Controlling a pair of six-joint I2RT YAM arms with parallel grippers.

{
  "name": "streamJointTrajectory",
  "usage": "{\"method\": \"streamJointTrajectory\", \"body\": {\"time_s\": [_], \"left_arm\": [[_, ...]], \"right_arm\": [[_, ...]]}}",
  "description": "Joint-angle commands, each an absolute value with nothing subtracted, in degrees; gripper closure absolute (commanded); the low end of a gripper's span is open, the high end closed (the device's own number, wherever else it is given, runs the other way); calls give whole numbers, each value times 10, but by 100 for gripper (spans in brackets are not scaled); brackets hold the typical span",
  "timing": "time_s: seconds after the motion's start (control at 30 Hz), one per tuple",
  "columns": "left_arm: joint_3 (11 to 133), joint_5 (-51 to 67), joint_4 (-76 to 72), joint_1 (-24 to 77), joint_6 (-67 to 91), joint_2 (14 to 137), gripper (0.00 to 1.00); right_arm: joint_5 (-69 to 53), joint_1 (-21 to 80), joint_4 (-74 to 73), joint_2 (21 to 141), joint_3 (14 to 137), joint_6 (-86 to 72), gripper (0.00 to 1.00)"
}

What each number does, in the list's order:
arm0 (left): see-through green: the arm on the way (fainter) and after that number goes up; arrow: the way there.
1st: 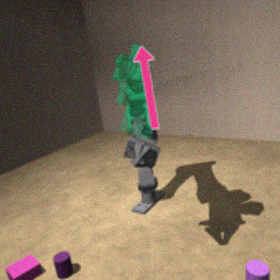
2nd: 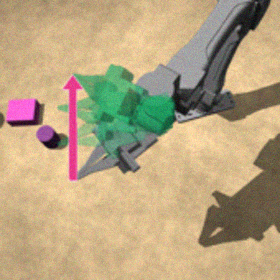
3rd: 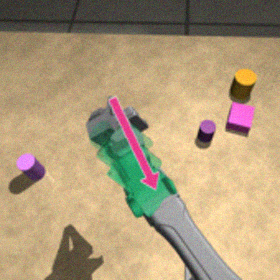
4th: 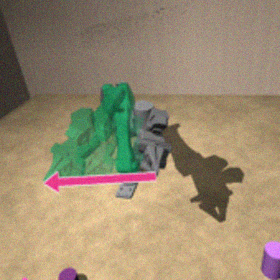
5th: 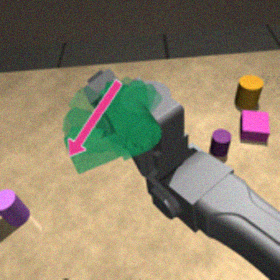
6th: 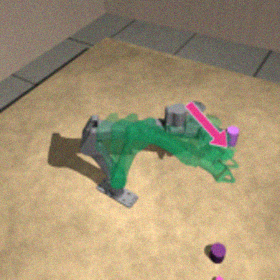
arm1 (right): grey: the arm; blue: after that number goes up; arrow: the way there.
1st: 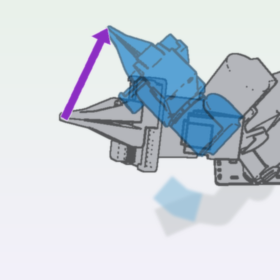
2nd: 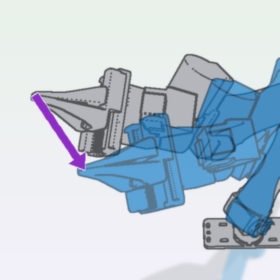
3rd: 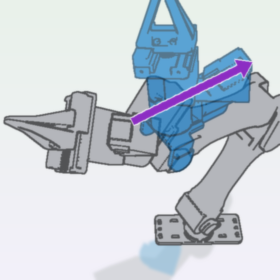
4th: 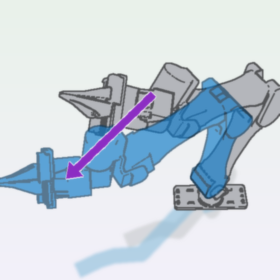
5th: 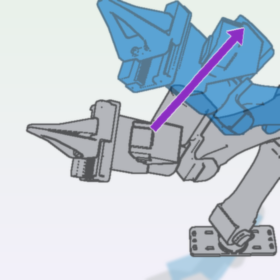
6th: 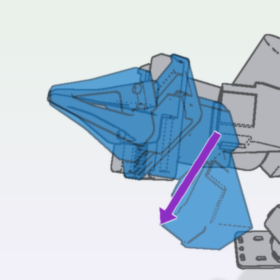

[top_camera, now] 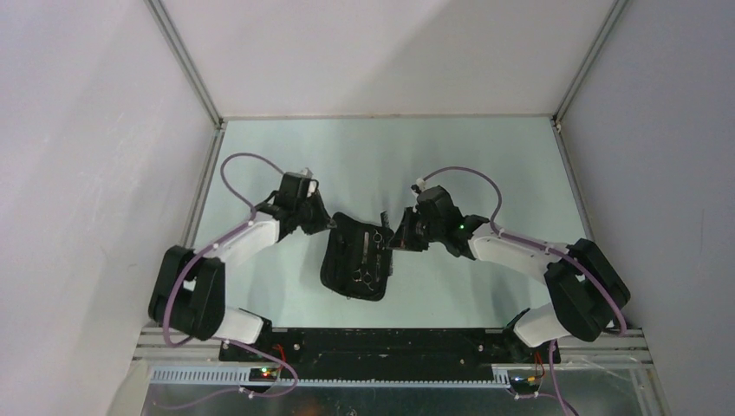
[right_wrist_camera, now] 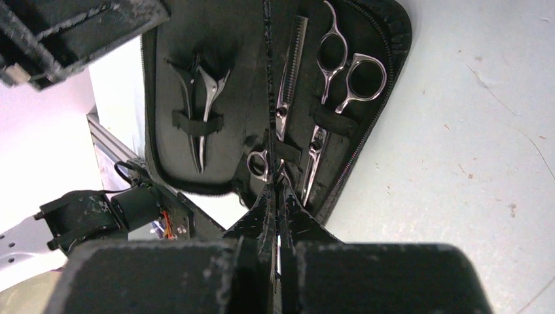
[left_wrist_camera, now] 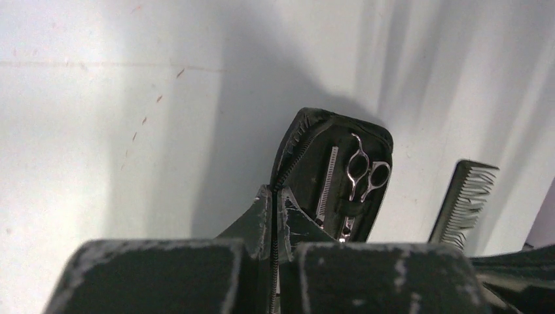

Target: Sort the hair-cutting tools

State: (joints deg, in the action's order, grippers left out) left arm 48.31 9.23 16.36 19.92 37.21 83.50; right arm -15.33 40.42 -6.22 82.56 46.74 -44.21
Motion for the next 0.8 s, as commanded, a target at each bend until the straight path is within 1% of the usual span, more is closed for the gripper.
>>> {"method": "streamJointTrajectory", "body": {"time_s": [0.0, 0.17, 0.27, 0.43, 0.63, 0.77], "left_arm": [[419, 51, 96, 203, 476, 765, 100], [338, 8, 58, 203, 552, 682, 100], [306, 2, 44, 203, 571, 659, 100], [293, -16, 47, 204, 571, 638, 98], [285, -7, 47, 204, 563, 632, 91], [284, -4, 46, 204, 557, 632, 90]], "right_arm": [[-157, 412, -16, 856, 491, -455, 100], [-188, 428, 20, 900, 508, -476, 100], [-202, 439, 40, 924, 513, -492, 100], [-195, 451, 49, 956, 527, -508, 100], [-213, 458, 73, 992, 528, -531, 100], [-226, 460, 76, 1009, 528, -543, 100]]}}
